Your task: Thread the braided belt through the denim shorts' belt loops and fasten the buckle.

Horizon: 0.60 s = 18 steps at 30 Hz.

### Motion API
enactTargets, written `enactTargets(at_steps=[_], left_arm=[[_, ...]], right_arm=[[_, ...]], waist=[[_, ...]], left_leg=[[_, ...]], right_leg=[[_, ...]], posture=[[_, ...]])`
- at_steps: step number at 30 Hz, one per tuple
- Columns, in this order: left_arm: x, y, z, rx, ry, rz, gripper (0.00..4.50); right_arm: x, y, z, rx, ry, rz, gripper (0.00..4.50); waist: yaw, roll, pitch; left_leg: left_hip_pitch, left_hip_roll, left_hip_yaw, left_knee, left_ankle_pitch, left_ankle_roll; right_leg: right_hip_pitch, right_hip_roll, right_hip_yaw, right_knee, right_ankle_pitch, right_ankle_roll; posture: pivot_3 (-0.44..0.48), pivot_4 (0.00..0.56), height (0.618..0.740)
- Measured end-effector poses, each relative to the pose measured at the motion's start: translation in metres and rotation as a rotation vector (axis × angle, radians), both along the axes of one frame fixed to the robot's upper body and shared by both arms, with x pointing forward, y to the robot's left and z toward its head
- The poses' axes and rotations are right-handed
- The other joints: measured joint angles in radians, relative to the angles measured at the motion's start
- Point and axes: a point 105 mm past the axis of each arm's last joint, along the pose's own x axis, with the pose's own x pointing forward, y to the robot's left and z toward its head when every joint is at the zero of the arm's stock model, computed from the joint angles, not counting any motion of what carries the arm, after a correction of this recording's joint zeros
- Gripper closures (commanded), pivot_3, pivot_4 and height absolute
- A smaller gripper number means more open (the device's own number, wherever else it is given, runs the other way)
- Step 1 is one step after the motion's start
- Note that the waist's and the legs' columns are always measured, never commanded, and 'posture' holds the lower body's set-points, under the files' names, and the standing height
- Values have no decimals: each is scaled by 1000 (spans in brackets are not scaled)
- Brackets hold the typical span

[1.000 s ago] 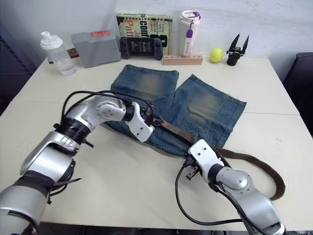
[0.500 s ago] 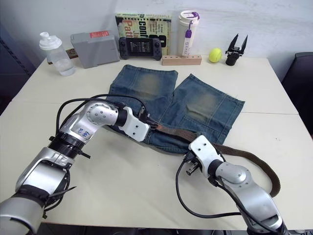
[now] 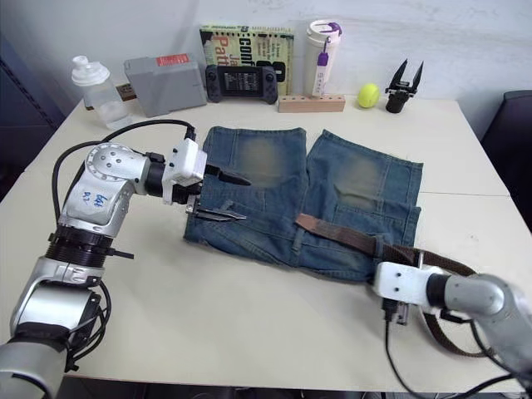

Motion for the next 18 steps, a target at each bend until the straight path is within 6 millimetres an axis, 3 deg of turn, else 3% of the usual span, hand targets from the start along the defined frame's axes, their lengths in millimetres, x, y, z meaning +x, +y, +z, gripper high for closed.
enactTargets(at_steps=[7,11,12,15,16,17,18], left_arm=[[-5,-10,-3,-20,30,-17,734],[-10,-13,-11,-16,52,-21,667],[-11,-13,-12,-15,57,-21,667],[-15,-14,-20,-14,77,-13,667],[-16,-14,-23,-16,87,0,667],[-18,-15,-25,-15,87,1,667],[-18,-14,-27,-14,94,11,667]], right_arm=[[40,-44,14,-172,-127,54,4500],[56,-70,19,-287,-180,59,3210],[59,-74,20,-308,-191,60,2601],[62,-92,22,-355,-192,60,1448],[57,-90,27,-342,-166,102,1123],[54,-88,36,-334,-164,123,521],[56,-83,52,-286,-193,112,210]], waist=[[-3,3,2],[-5,4,2],[-5,5,3],[-5,7,4],[-10,8,4],[-14,11,6],[-18,12,7]], left_leg=[[-1,-1,0,0,0,0],[-2,0,0,0,1,-1],[-2,0,-1,1,1,-1],[-2,-1,-1,1,1,-1],[-2,0,-1,1,1,-1],[-2,0,-1,1,1,-1],[-2,0,-1,1,1,-1]], right_leg=[[-1,-1,0,1,0,0],[-1,0,0,2,0,0],[-1,0,-1,2,0,0],[-1,-1,0,1,0,0],[-1,-1,0,1,0,0],[-1,-1,0,1,0,0],[-1,-1,0,1,0,0]], posture=[[0,150,694],[0,150,694],[0,150,694],[0,150,694],[0,150,694],[0,150,694],[0,150,694]])
